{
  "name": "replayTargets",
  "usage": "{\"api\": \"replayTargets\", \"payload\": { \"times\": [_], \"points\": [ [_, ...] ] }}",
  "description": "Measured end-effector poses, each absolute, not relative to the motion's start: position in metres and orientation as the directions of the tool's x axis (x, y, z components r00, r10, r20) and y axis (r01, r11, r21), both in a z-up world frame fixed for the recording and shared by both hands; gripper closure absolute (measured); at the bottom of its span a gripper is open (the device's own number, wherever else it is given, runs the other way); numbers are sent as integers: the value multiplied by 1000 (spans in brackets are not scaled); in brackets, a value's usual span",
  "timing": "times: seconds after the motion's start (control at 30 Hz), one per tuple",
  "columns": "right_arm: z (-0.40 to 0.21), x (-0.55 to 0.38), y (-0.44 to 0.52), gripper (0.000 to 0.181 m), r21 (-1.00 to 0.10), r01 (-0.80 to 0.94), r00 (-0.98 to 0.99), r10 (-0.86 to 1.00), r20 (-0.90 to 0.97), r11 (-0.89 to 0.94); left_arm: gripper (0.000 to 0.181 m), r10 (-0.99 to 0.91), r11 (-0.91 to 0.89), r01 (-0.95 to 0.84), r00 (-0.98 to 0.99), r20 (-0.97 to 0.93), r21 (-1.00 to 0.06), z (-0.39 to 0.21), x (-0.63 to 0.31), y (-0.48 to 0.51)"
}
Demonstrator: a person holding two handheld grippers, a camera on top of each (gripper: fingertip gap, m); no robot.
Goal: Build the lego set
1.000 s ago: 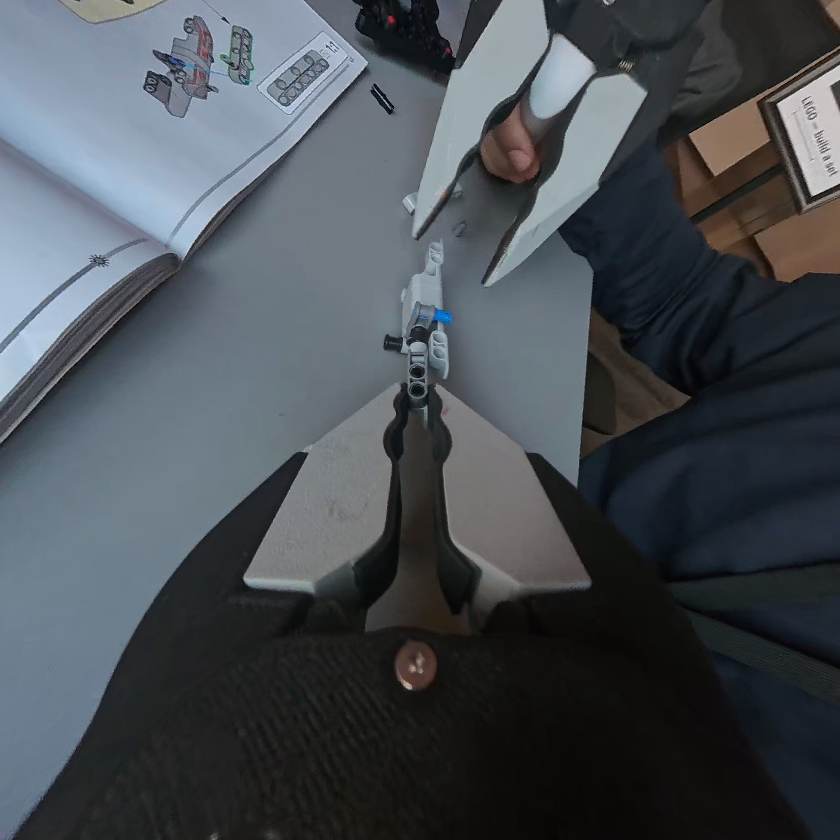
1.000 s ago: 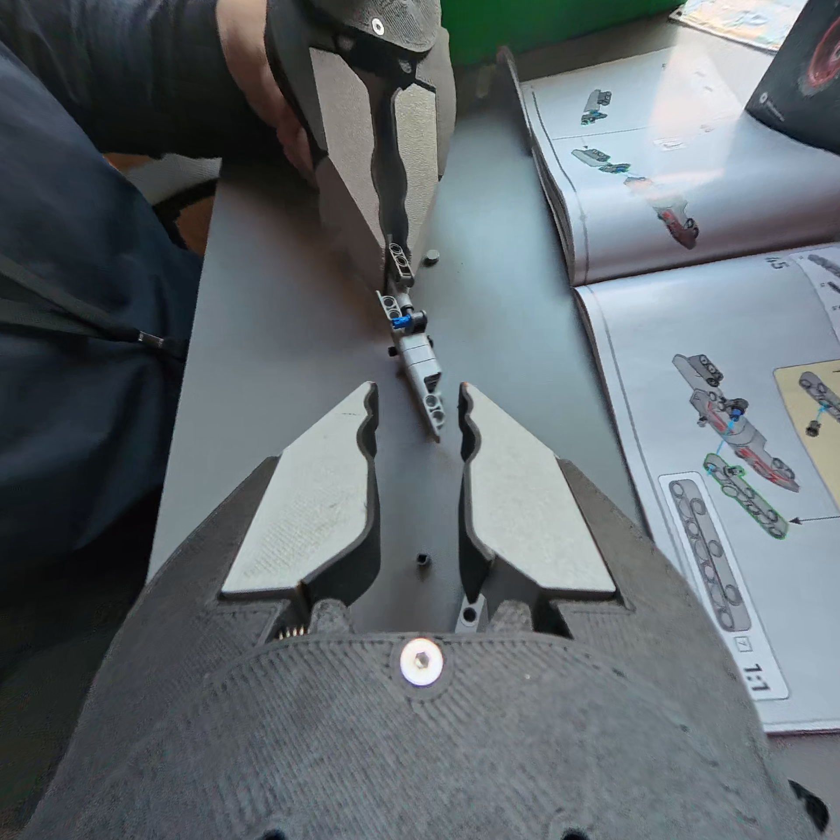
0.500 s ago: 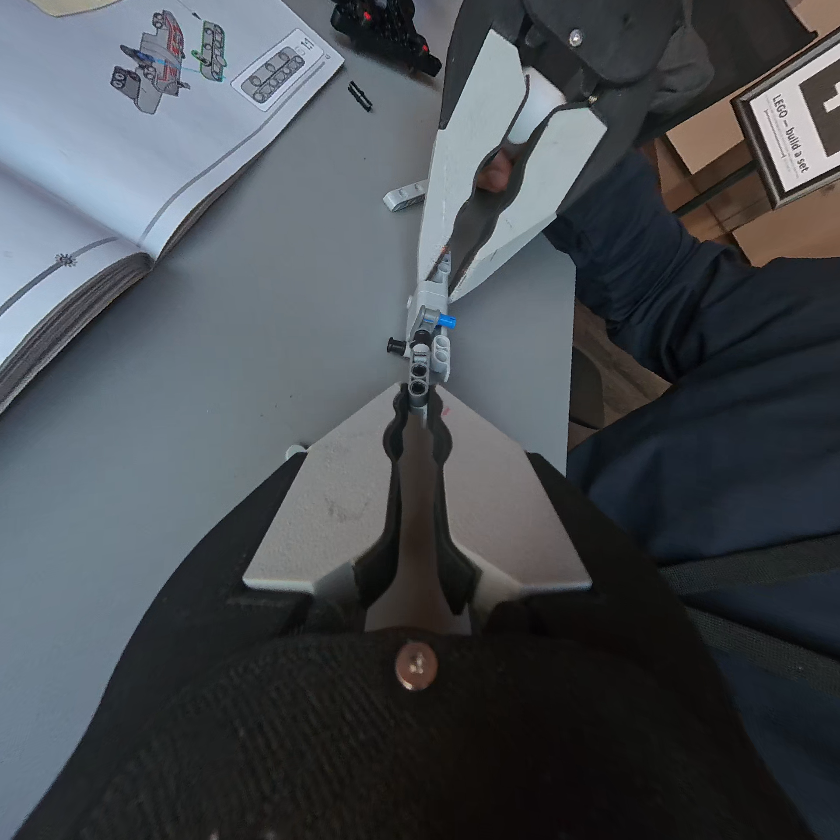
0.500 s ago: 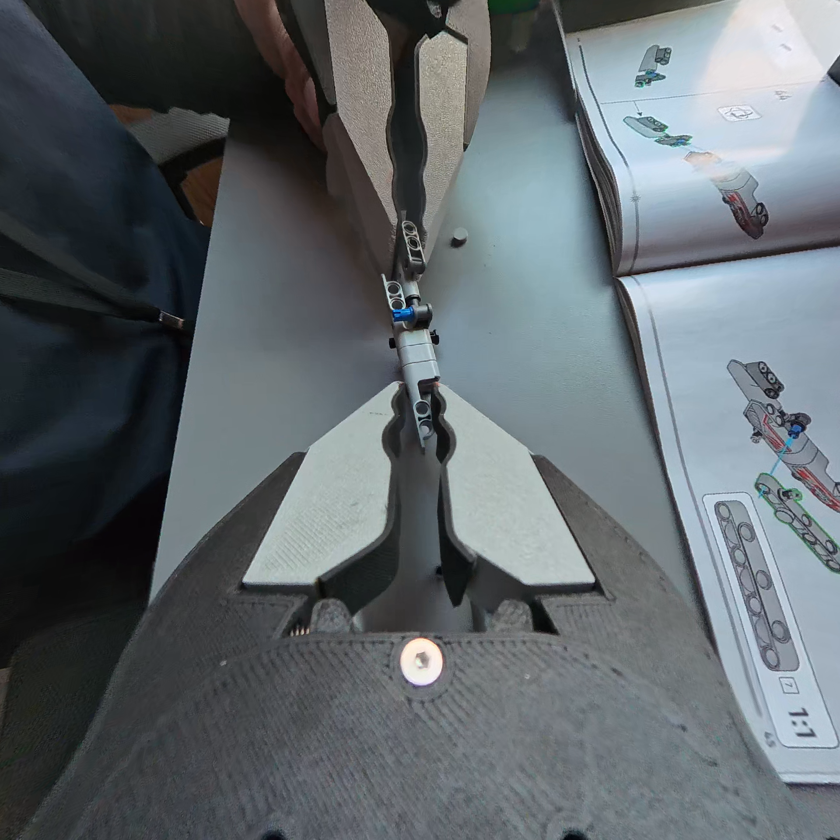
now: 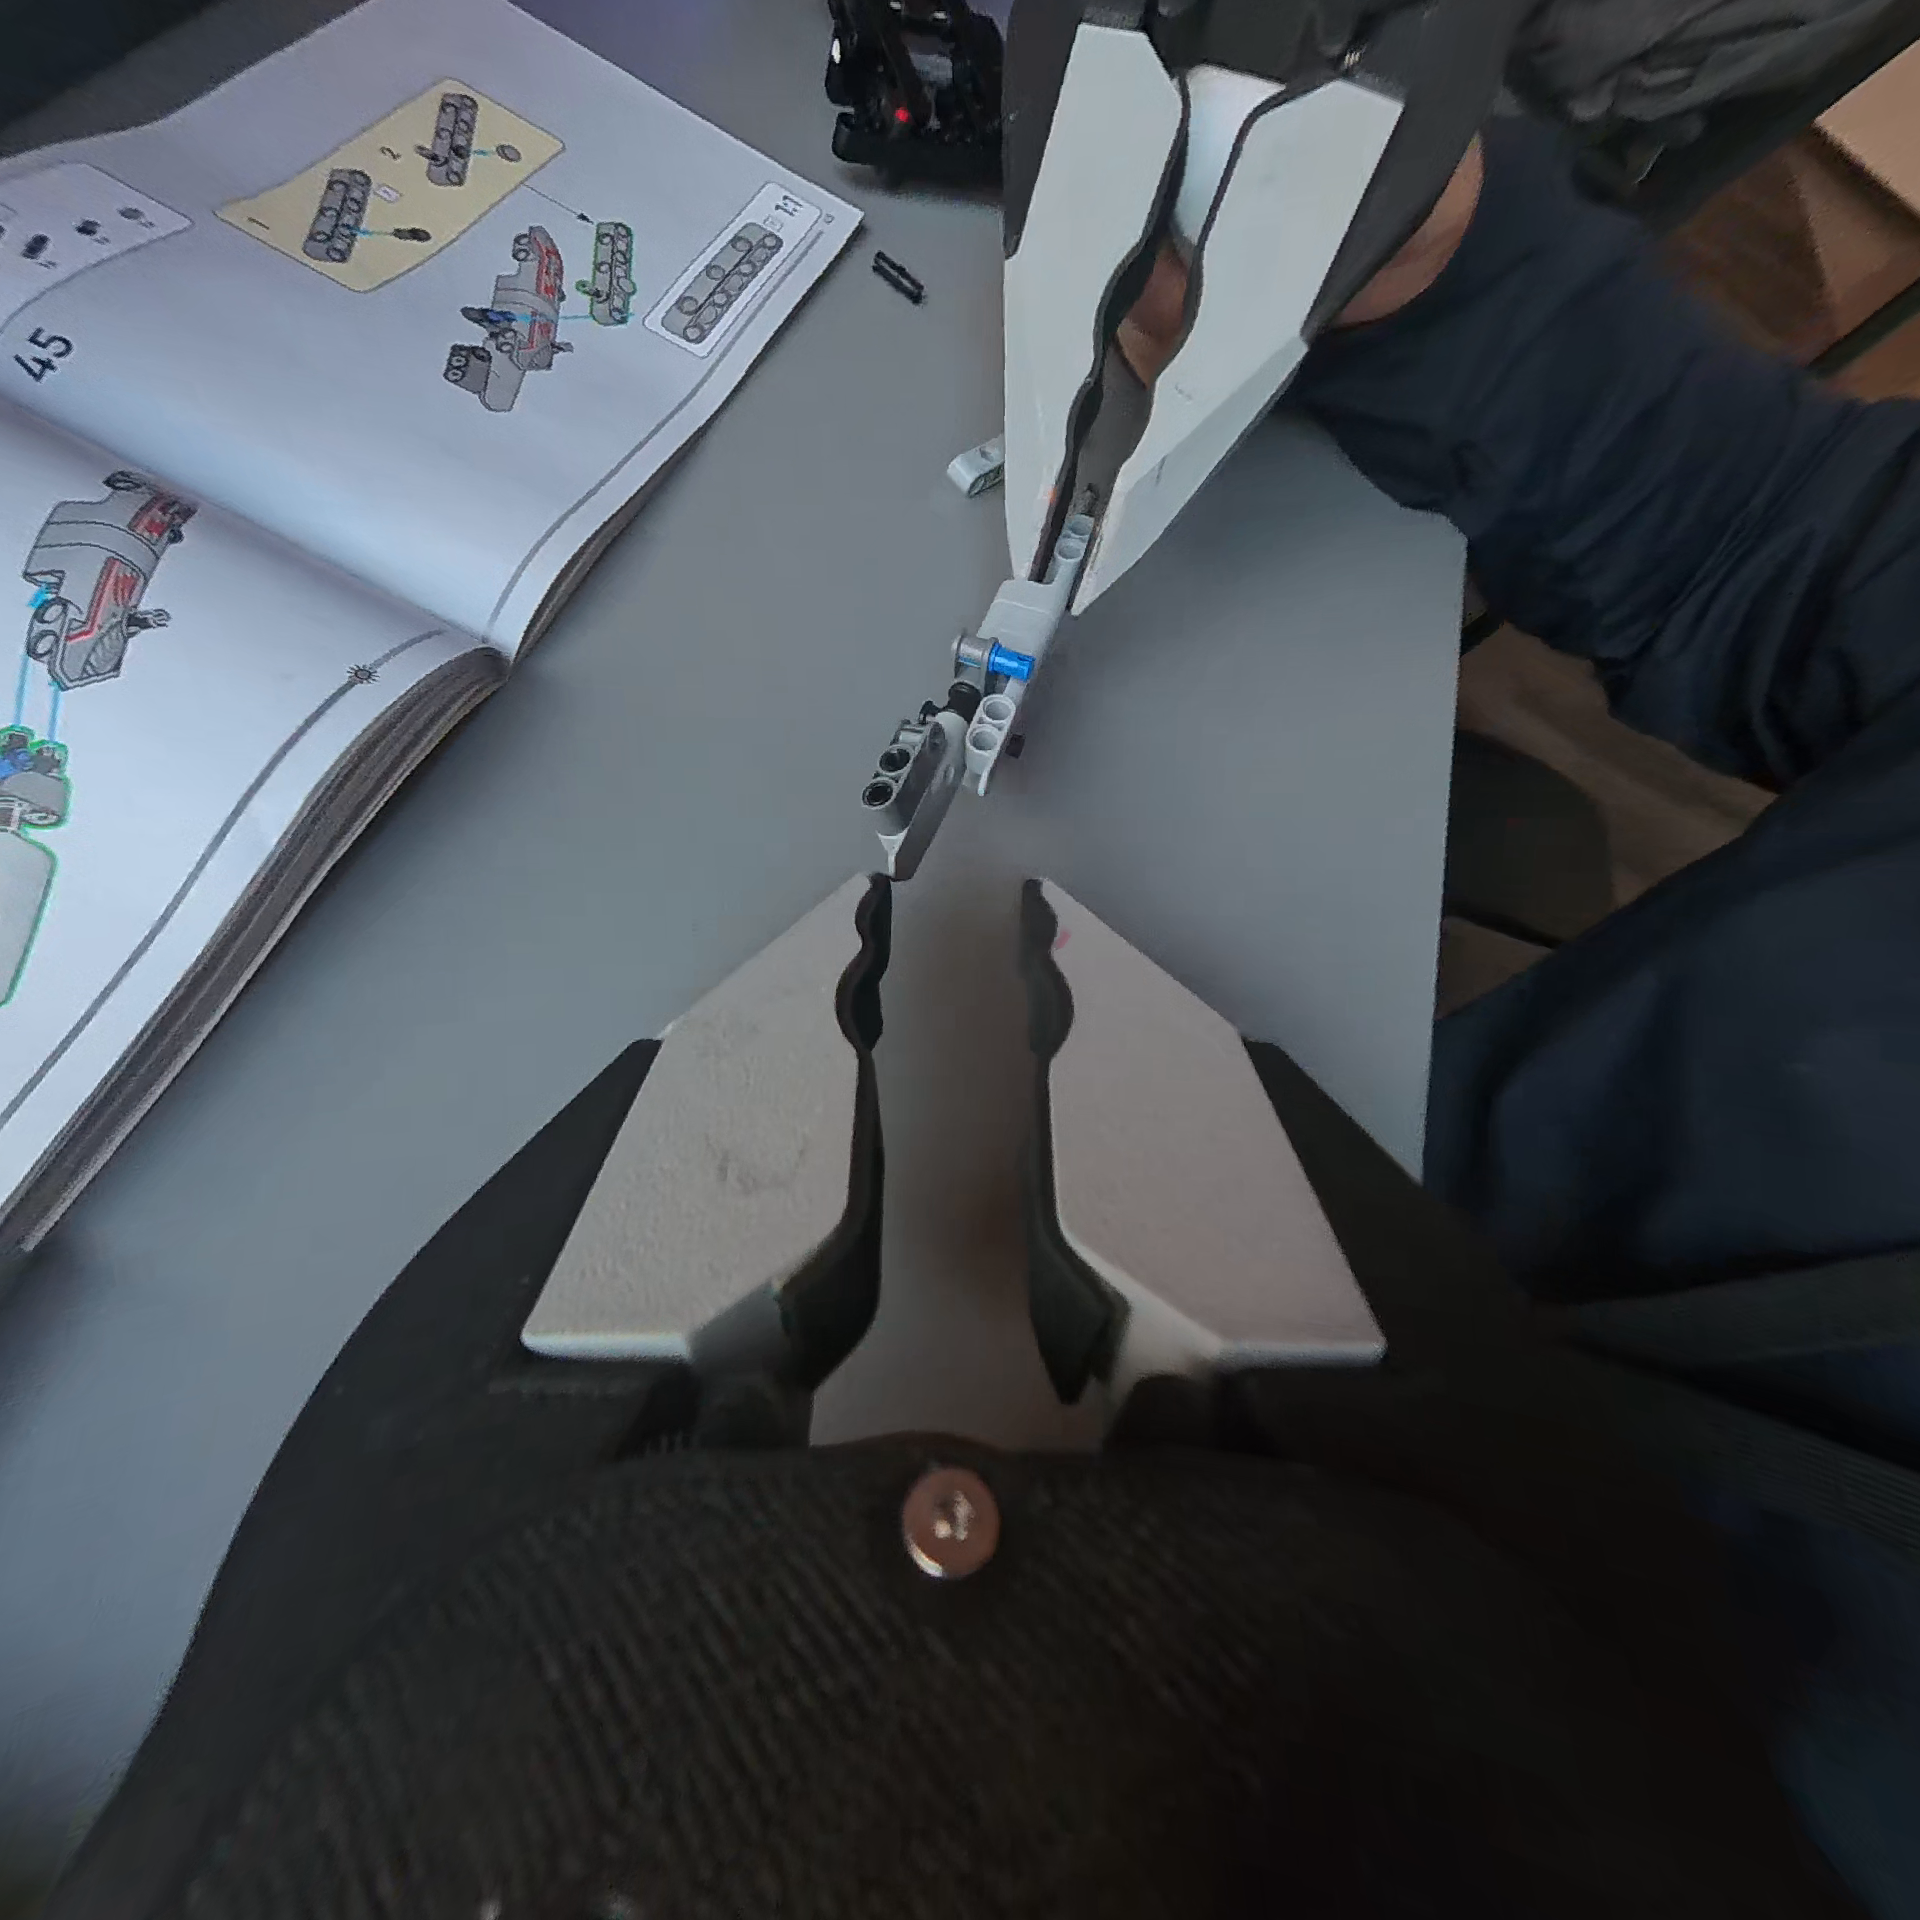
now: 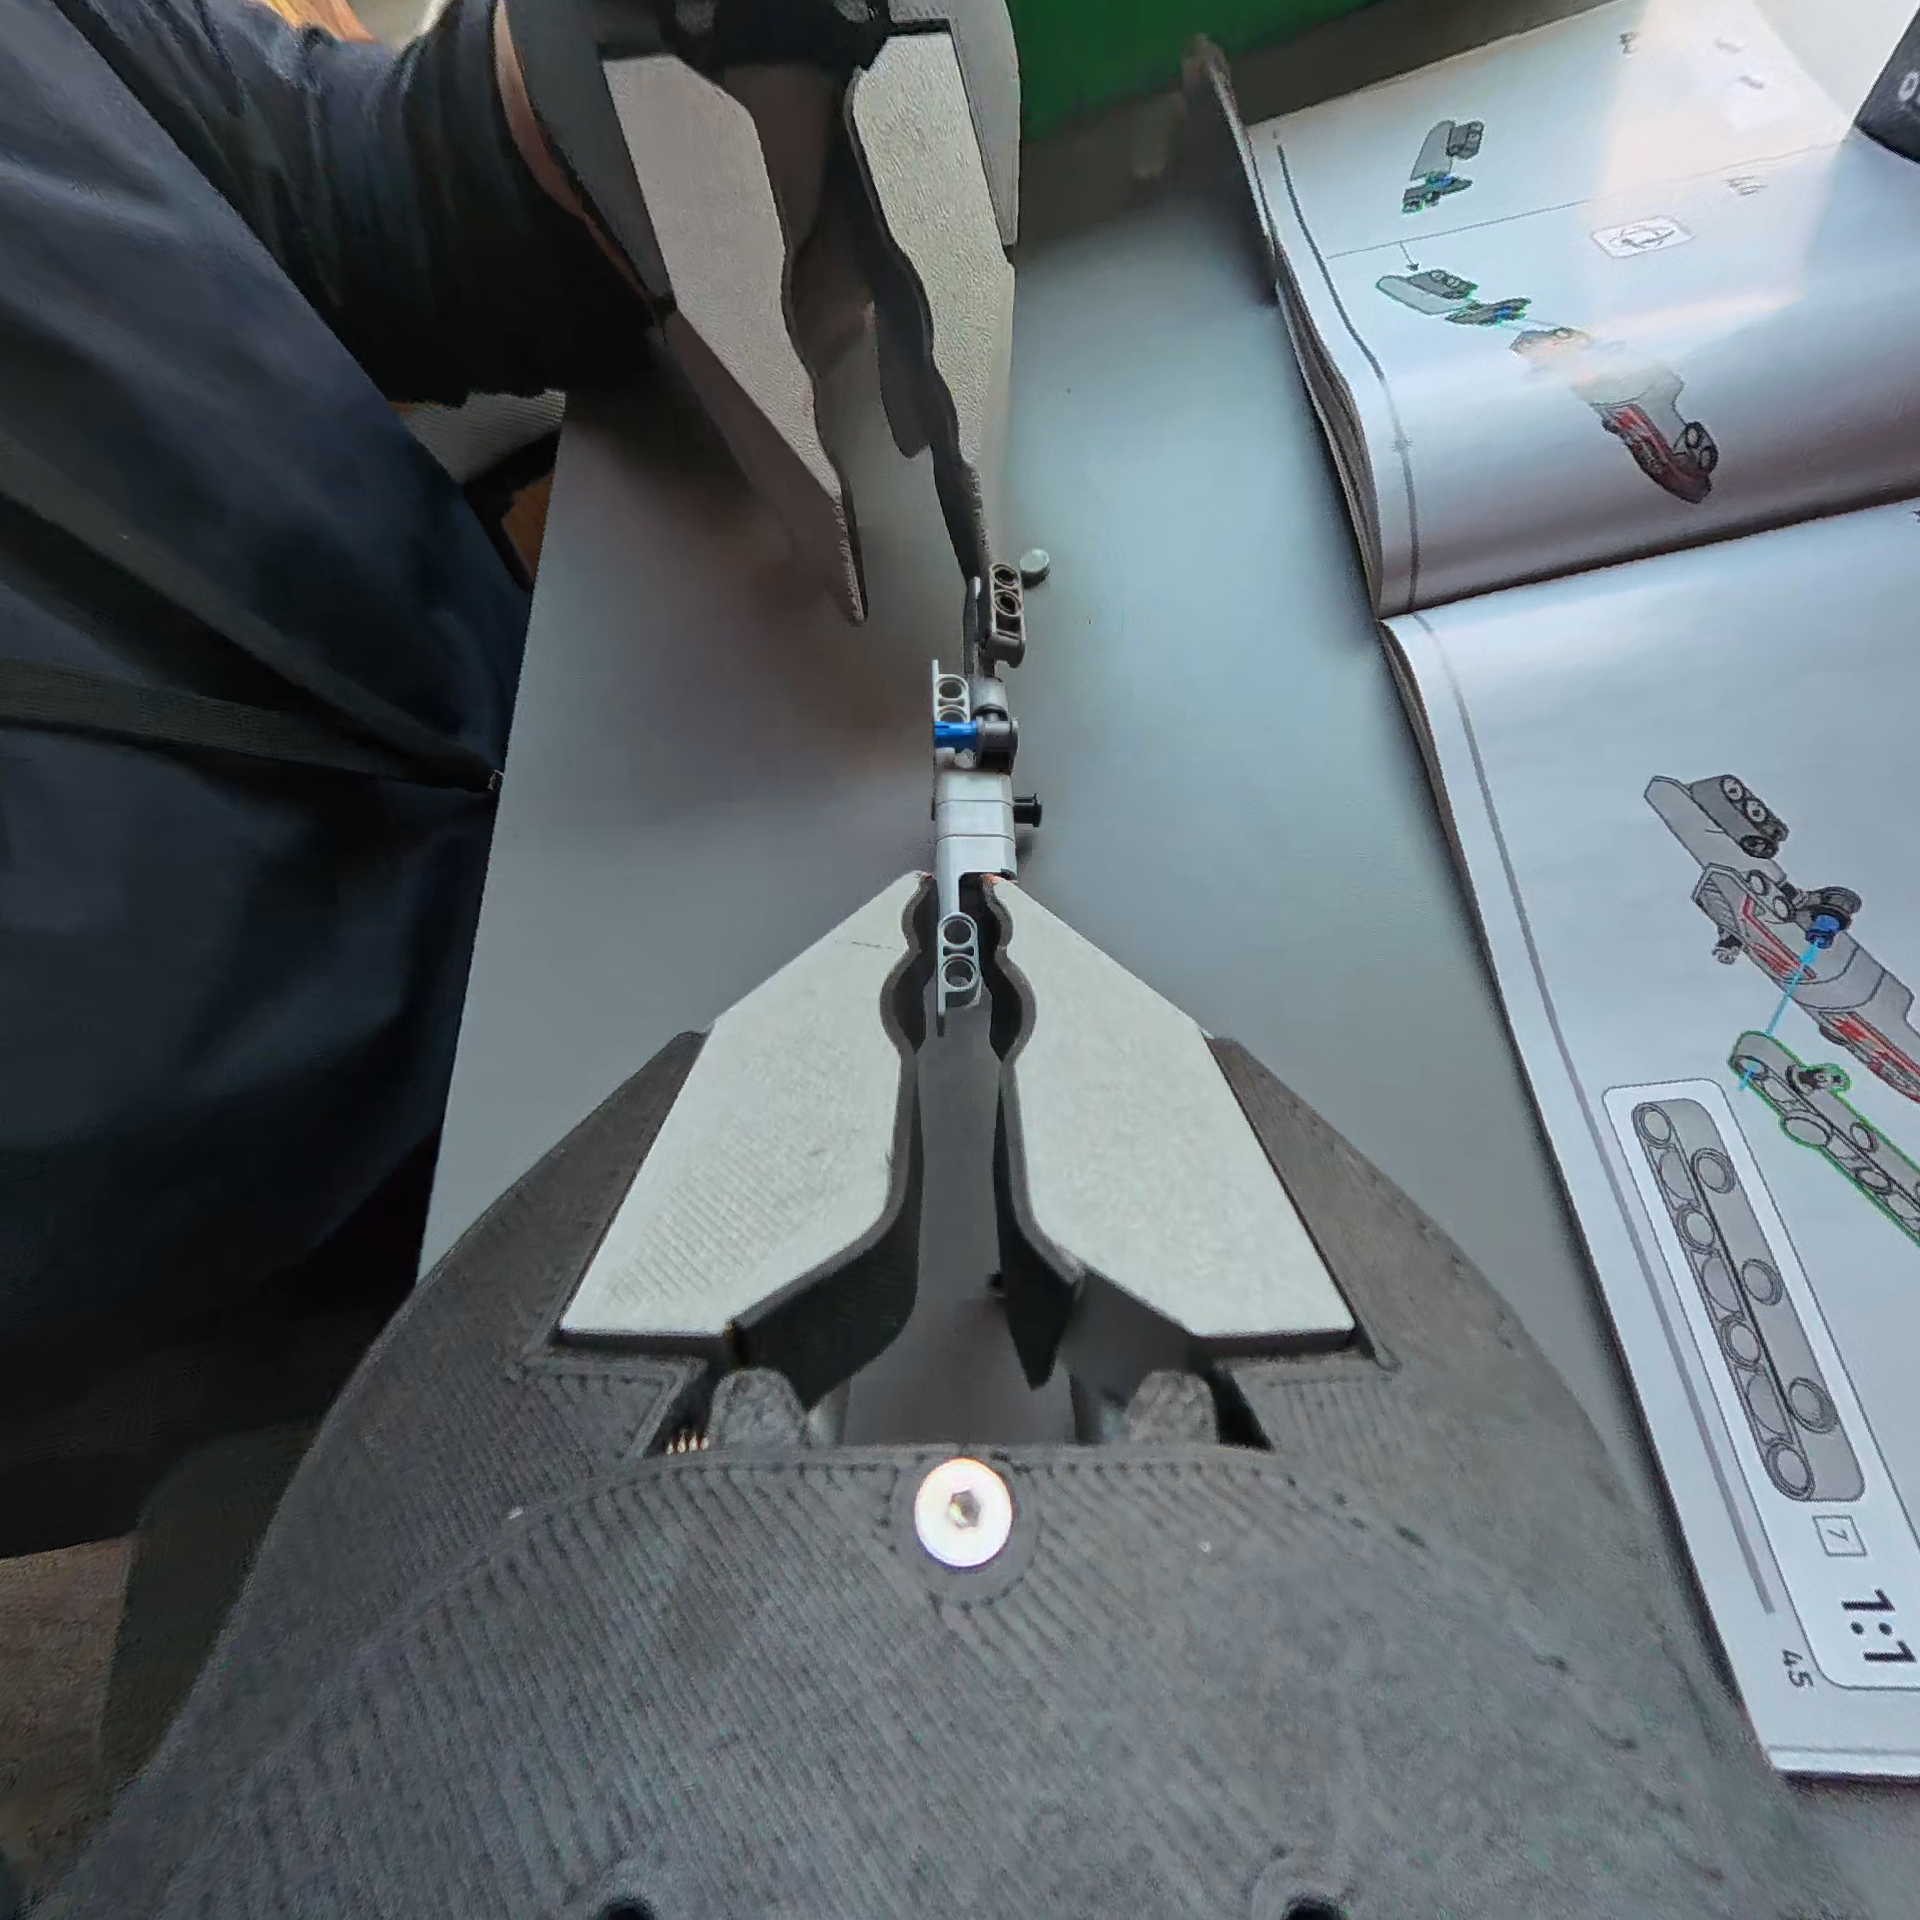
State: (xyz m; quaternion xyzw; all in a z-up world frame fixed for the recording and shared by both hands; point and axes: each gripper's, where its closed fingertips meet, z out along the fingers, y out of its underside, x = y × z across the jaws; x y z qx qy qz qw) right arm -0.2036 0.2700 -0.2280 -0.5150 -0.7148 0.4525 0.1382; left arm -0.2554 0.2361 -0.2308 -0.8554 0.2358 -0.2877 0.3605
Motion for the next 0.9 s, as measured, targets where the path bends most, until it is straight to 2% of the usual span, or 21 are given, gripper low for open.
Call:
{"api": "replayTargets", "payload": {
  "times": [0.3,0.43,0.9],
  "points": [
    [-234,-202,267,177,-790,562,-481,874,-72,244,155,-672,-557,-319,716,191,-766,-240,-260,221],
    [-234,-202,267,177,-785,546,-487,873,-16,291,157,-685,-548,-304,698,209,-779,-236,-259,218],
    [-238,-200,266,174,-770,551,-496,868,9,322,158,-732,-491,-374,666,140,-787,-237,-255,209]
  ]
}}
